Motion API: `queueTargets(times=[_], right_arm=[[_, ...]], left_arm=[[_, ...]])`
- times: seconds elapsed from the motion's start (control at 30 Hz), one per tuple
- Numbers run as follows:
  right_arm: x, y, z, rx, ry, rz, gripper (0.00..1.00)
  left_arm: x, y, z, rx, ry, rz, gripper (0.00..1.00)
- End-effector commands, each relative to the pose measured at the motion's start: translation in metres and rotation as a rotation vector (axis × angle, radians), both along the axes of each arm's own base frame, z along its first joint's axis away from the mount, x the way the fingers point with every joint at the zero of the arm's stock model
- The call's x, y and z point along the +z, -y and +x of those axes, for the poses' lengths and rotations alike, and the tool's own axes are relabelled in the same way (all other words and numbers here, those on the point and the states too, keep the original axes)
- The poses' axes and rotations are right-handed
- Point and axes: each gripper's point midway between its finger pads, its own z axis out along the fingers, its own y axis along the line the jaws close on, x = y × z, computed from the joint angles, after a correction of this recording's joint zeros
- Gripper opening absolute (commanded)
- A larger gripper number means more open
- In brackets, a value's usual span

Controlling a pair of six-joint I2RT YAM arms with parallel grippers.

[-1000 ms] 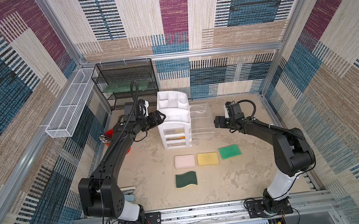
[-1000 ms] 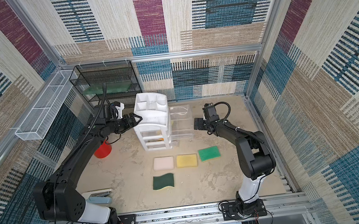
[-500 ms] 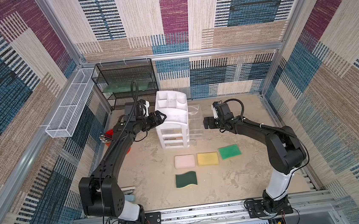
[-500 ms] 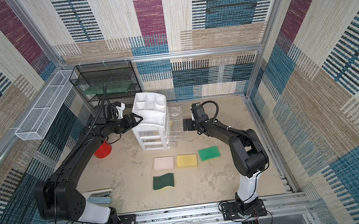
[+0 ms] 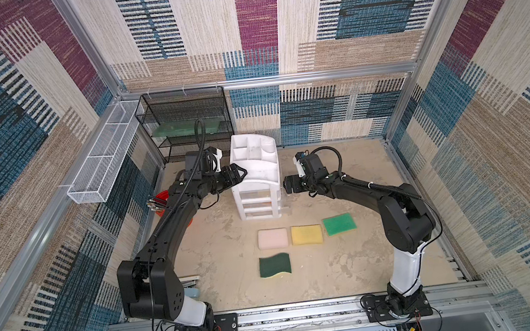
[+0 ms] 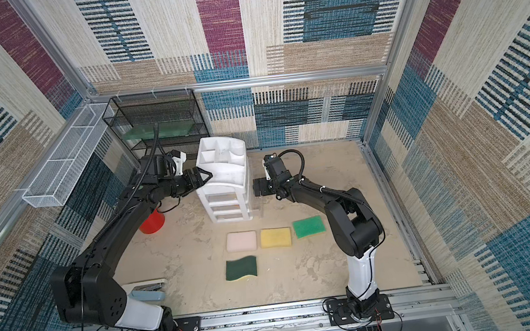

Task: Take the sponge out of the drawer
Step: Close the drawer of the storage box.

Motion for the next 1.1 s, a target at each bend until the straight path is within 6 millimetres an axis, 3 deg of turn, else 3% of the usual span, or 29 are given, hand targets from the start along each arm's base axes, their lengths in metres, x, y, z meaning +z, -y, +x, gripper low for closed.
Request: queueTargets(times=[0.0, 0.33, 0.73, 1.07], right_arm=[[-0.001, -0.007, 0.000, 0.006, -0.009, -0.002, 0.95], [0.000, -0.018, -0.003, 0.025, -0.005, -0.001, 0.95], [0.009, -0.019, -0.006, 0.025, 0.007, -0.002, 0.96], [0.028, 0.007, -0.011, -0.042, 0.049, -0.033, 0.96]], left_arm=[[0.002, 0.006, -0.002, -0.030, 0.002, -0.023, 0.81], [0.005, 0.009, -0.005, -0.036, 0.004, -0.040, 0.81], [0.008, 0.013, -0.010, -0.042, 0.000, -0.056, 0.80], [0.028, -0.023, -0.016, 0.079, 0.062, 0.040, 0.82]])
